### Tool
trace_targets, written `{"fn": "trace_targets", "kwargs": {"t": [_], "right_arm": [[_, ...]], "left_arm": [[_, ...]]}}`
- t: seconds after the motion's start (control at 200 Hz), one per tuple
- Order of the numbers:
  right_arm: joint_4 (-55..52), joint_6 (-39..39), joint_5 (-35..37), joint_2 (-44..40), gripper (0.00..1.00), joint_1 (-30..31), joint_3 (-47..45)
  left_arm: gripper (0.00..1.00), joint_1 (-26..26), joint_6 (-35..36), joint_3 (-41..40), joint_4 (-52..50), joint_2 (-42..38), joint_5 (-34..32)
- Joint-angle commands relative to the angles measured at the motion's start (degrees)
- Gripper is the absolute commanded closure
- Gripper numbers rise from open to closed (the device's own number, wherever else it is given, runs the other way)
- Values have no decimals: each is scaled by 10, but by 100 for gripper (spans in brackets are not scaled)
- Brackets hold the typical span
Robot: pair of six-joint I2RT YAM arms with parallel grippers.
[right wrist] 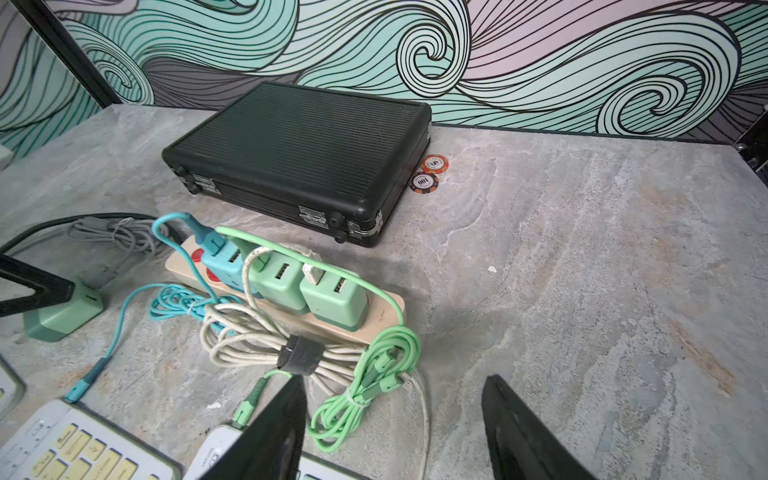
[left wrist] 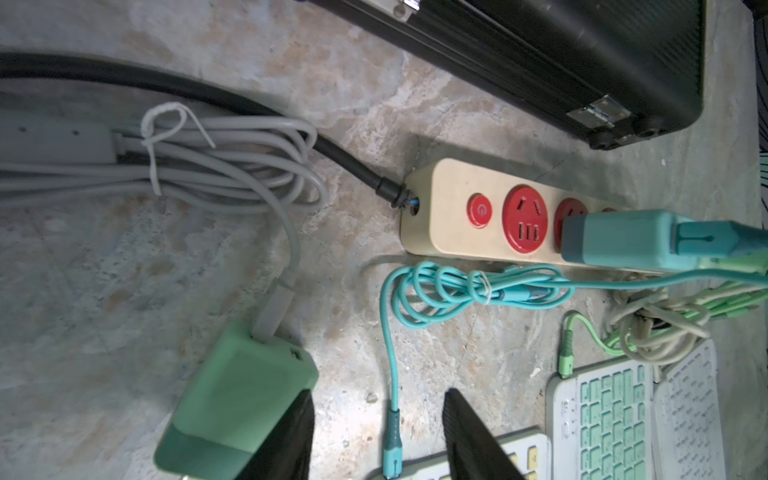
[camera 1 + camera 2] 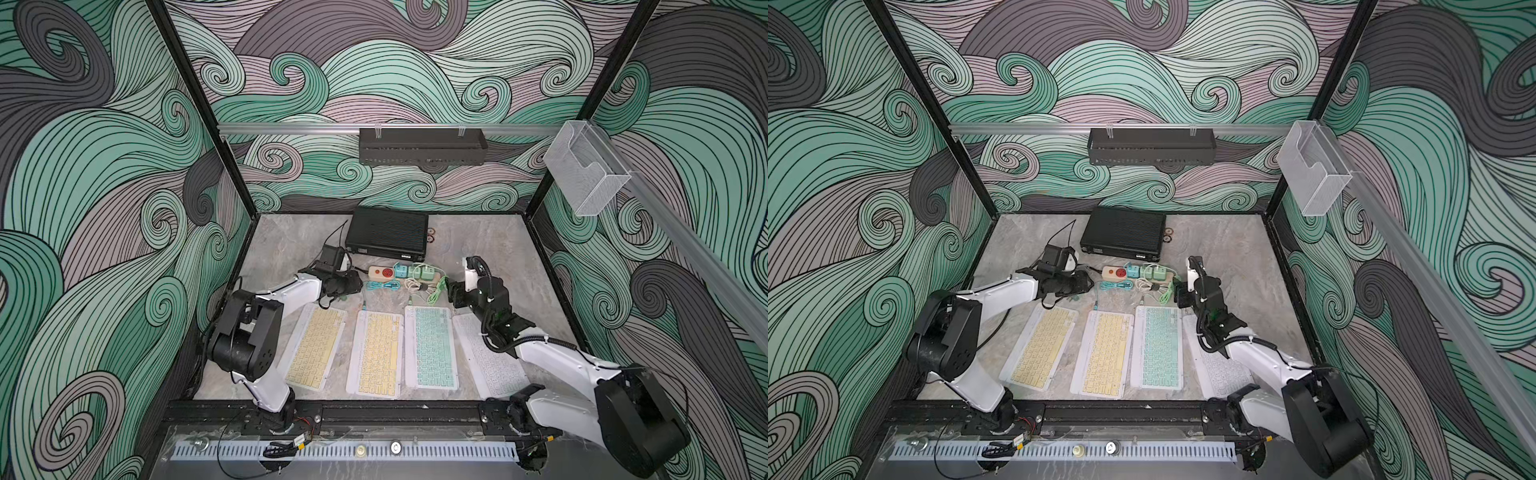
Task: Unplug the wireless keyboard
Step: Adjust the plug at the center of the board.
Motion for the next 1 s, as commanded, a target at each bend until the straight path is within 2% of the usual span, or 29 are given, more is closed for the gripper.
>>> {"fn": "trace_targets", "kwargs": {"t": [0.0,0.195,0.295,0.415,0.515,0.7,0.831,0.961,0.996], "right_arm": [[-2,35,-29,-26,33,-2,13],[-32,92,-45,-60,33,-2,14],[-37,156,-49,-73,33,-1,14],[-94,201,-83,-62,35,17,63],[-139,185,-101,-37,36,59,111],[-162,177,-45,-3,37,161,137],[-234,196,-38,33,35,188,185],[-284,186,-31,57,37,220,214],[-284,190,-29,57,40,224,208]], "left_arm": [[48,-6,9,29,-20,26,10],[50,-6,-10,64,-69,73,-26],[50,-5,-25,65,-81,74,-51],[50,-2,-36,70,-103,78,-96],[50,6,-34,83,-123,92,-116],[51,23,-30,91,-130,98,-124],[51,26,-26,80,-116,80,-112],[51,25,-18,48,-72,38,-72],[51,25,-14,38,-61,26,-62]]}}
